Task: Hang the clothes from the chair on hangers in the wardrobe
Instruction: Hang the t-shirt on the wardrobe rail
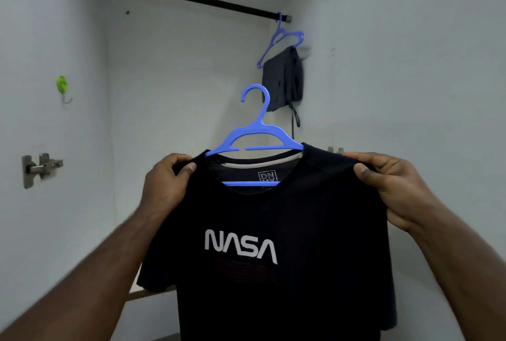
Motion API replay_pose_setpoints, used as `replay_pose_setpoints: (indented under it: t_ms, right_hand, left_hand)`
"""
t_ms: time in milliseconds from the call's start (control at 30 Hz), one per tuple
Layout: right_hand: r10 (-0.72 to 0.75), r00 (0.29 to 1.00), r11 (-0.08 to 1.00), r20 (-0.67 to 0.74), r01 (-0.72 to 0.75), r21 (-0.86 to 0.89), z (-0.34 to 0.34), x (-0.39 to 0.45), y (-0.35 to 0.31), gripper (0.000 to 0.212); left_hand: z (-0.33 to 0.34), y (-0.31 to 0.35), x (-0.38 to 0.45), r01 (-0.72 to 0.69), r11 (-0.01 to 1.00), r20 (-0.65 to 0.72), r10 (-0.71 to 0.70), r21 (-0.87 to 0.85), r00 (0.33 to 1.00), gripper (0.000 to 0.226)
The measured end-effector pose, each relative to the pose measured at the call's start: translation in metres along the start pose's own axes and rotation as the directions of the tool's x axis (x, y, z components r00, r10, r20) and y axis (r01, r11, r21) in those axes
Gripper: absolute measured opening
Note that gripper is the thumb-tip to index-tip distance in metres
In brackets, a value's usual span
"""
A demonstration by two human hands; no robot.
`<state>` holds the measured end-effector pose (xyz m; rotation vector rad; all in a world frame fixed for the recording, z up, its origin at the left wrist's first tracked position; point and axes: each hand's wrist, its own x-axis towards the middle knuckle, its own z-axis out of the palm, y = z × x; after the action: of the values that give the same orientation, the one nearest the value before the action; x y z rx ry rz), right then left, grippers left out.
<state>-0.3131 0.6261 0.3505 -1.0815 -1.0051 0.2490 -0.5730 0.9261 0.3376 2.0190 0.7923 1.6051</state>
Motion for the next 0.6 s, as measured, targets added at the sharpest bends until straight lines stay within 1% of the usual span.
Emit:
replay_pose_setpoints:
  t_ms: [67,167,300,400,433,500,533,600]
  right_hand:
    - [-0.011,1.000,1.000,0.020,0.011,0.004,0.004,0.029,0.008,0.027]
    - [-0.022,0.999,1.000,0.026,0.022,0.006,0.009,0.065,0.018,0.057]
    - [-0.041,0.999,0.999,0.030,0.041,0.014,0.013,0.105,0.037,0.074]
    - [-0.062,0.998,0.998,0.016,0.061,0.026,0.021,0.134,0.046,0.073]
    - [-0.062,0.998,0.998,0.006,0.062,0.026,0.024,0.144,0.047,0.068]
    - [-0.066,0.998,0.997,-0.014,0.066,0.041,0.033,0.165,0.049,0.036]
    - [-0.069,0.997,0.997,-0.030,0.071,0.038,0.038,0.176,0.050,0.024]
    - [-0.083,0.994,0.996,-0.072,0.084,0.007,0.049,0.198,0.052,0.023]
  left_hand:
    - [0.010,-0.004,0.017,-0.023,0.999,-0.041,0.024,0.026,0.999,0.018]
    - [0.027,-0.015,0.043,-0.059,0.994,-0.084,0.066,0.088,0.994,0.021]
    - [0.051,-0.033,0.077,-0.110,0.982,-0.093,0.126,0.156,0.988,0.024]
    - [0.069,-0.044,0.110,-0.129,0.981,-0.082,0.142,0.146,0.987,0.025]
    - [0.074,-0.048,0.122,-0.129,0.982,-0.079,0.141,0.141,0.987,0.026]
    - [0.086,-0.059,0.149,-0.131,0.982,-0.077,0.142,0.135,0.987,0.031]
    - [0.091,-0.064,0.162,-0.134,0.983,-0.075,0.145,0.127,0.987,0.034]
    - [0.103,-0.074,0.188,-0.144,0.984,-0.067,0.151,0.106,0.986,0.042]
